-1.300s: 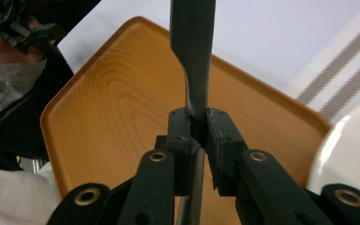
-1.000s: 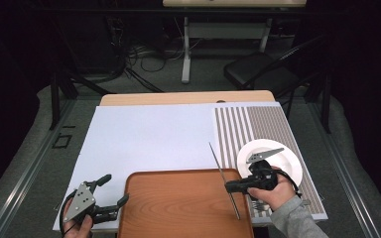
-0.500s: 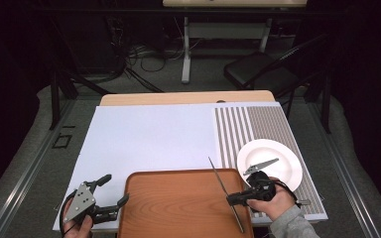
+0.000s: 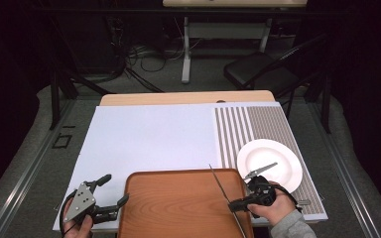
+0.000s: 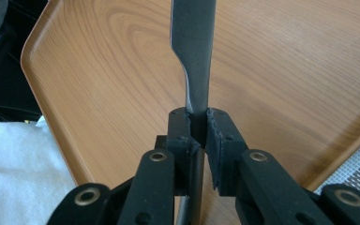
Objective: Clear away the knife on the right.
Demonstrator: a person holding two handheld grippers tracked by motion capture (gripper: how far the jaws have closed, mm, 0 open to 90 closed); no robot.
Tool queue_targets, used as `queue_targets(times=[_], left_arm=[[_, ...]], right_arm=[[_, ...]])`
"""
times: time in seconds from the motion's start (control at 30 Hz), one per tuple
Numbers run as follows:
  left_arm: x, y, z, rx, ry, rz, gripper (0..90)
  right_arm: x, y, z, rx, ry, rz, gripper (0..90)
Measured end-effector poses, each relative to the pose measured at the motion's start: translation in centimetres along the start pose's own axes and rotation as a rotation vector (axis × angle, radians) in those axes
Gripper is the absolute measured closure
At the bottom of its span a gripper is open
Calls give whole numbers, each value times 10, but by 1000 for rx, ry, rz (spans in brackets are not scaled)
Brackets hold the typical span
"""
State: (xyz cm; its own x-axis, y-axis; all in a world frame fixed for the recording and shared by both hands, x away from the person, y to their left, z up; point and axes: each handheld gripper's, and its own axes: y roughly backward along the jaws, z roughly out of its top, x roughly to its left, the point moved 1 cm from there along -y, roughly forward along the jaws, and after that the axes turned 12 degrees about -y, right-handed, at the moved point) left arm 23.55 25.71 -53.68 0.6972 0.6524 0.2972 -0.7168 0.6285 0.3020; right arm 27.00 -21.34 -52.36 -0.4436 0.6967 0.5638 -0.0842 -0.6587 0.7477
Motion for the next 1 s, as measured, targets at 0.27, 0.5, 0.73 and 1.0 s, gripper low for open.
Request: queue_targets(times=[0.27, 0.5, 0.73, 1.0], left_arm=[[0, 0, 0, 2, -1, 0, 157], [0, -1, 0, 0, 3, -2, 157], [0, 0, 0, 0, 0, -4, 157], [0, 0, -1, -1, 2, -3, 157]], right_arm=[[-2, -3, 1, 13, -22, 2, 806], [-1, -17, 3, 80, -31, -9, 804], [0, -37, 5, 71, -34, -24, 801], [1, -36, 7, 144, 6, -51, 798]])
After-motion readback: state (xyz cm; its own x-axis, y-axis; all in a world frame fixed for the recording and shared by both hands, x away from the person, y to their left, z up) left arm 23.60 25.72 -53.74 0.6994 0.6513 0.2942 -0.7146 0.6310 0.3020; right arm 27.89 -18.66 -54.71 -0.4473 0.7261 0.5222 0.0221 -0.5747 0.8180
